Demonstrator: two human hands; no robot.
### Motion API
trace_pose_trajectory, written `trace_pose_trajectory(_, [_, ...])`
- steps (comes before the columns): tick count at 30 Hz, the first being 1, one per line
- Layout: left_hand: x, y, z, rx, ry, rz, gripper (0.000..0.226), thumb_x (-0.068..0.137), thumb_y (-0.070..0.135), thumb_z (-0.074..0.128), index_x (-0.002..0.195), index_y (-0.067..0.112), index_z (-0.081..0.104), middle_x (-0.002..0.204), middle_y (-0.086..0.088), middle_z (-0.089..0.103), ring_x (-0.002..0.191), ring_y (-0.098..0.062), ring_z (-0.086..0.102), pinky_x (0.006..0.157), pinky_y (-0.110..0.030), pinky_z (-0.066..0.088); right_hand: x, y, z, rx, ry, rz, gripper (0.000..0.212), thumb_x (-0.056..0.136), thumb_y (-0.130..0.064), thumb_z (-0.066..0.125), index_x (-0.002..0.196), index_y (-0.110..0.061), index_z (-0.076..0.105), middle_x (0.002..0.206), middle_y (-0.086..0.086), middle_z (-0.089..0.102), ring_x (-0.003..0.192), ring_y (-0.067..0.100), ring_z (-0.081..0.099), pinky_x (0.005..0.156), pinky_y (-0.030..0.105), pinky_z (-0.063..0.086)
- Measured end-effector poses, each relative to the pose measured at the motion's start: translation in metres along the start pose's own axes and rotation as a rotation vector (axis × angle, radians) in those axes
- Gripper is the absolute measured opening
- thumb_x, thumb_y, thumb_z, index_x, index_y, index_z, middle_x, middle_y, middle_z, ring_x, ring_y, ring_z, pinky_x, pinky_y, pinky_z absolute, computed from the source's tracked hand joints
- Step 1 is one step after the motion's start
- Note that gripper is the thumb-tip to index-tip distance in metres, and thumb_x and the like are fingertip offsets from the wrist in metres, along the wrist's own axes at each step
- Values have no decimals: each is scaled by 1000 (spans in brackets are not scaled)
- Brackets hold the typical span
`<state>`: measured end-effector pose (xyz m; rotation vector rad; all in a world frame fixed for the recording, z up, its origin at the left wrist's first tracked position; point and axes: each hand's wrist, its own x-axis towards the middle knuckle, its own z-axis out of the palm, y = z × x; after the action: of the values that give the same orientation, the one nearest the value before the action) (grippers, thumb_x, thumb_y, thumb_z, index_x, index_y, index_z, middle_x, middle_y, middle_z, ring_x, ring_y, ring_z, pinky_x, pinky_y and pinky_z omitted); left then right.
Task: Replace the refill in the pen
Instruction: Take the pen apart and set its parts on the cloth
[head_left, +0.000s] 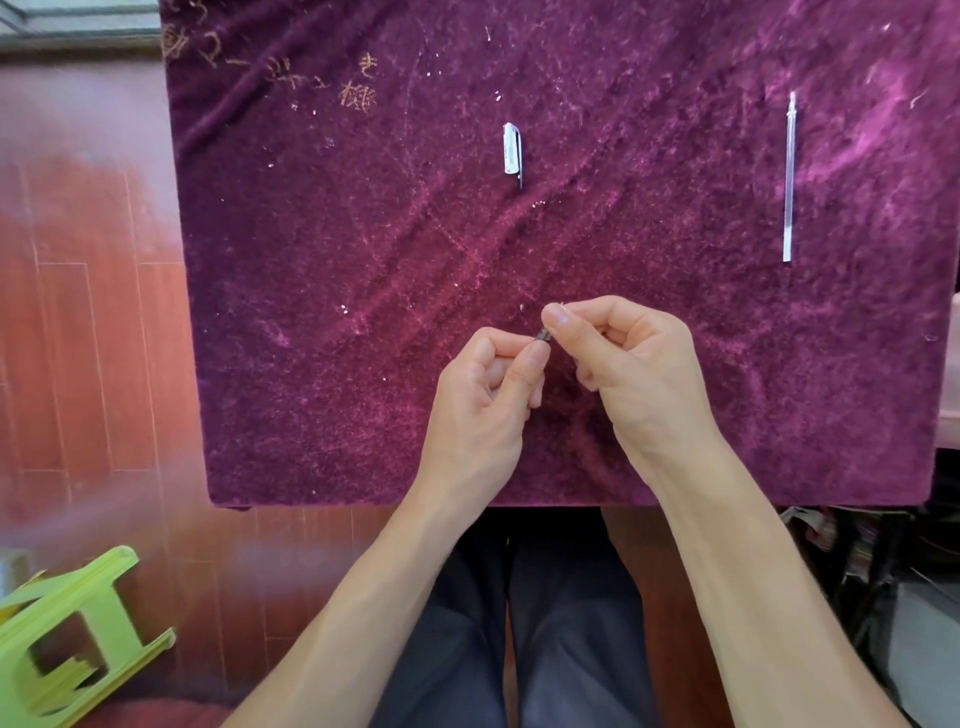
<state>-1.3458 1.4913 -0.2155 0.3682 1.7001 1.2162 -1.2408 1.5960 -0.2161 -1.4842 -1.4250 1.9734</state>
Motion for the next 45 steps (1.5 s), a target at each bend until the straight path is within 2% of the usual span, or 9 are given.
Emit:
trace_pose_trajectory(3, [1,-1,-4,-14,4,-22,25,105,27,57,96,6,64,63,2,56,51,-11,41,44,-21,32,2,1,2,-8,-38,4,9,99,-23,78,91,-20,83,63,-21,70,60,-7,61,61,7,48])
trace_pose_trajectory(5, [0,-3,-7,-60,3,-49,26,105,25,56,98,2,64,64,1,56,48,-5,40,43,-18,31,3,1,3,-30,-64,-3,10,99,-24,77,94,-21,84,64,-20,70,61,-7,62,62,8,49])
trace_pose_trajectory(12, [3,-1,-13,-133,6,-78,22,105,21,54,97,2,63,68,-4,60,44,-3,37,43,-20,30,10,-6,4,-42,-109,107,28,99,-51,70,101,-26,84,71,-10,66,56,0,50,60,15,47])
trace_pose_trajectory(19, [6,0,-9,-110,-6,-77,27,105,22,55,100,-4,63,68,-5,61,45,-4,39,44,-18,32,18,-11,0,-138,-134,54,12,97,-32,79,94,-21,83,57,-21,61,55,-6,54,57,8,45])
trace_pose_trajectory(23, [8,-1,-8,-117,-9,-82,20,105,21,56,94,7,64,67,-4,61,45,-3,39,43,-18,33,22,-15,-6,-136,-196,67,13,101,-32,74,101,-28,86,65,-19,63,62,1,48,60,14,46])
trace_pose_trajectory(28, [12,-3,-6,-126,5,-95,25,104,21,57,99,-3,63,65,-1,60,45,-3,40,44,-18,33,26,-14,-10,-114,-187,96,18,96,-44,77,101,-28,84,70,-15,64,59,-2,50,59,12,45])
trace_pose_trajectory(35, [14,-1,-5,-111,-18,-84,22,104,23,58,95,4,64,67,-5,60,46,-5,40,44,-20,32,29,-15,-15,-184,-226,48,12,101,-29,74,100,-23,84,63,-23,65,60,-5,51,60,11,46])
trace_pose_trajectory(40, [16,-1,-5,-114,-5,-87,27,104,24,58,103,-2,64,67,-5,60,45,-4,40,44,-20,32,31,-17,-17,-126,-239,81,17,101,-41,72,107,-31,84,73,-16,67,60,-1,50,61,15,46])
trace_pose_trajectory(45, [15,-2,-3,-101,-16,-79,25,104,23,58,98,0,64,67,-5,61,45,-3,42,45,-18,35,33,-16,-18,-177,-236,48,10,100,-30,75,99,-23,82,62,-22,64,58,-5,53,60,10,46])
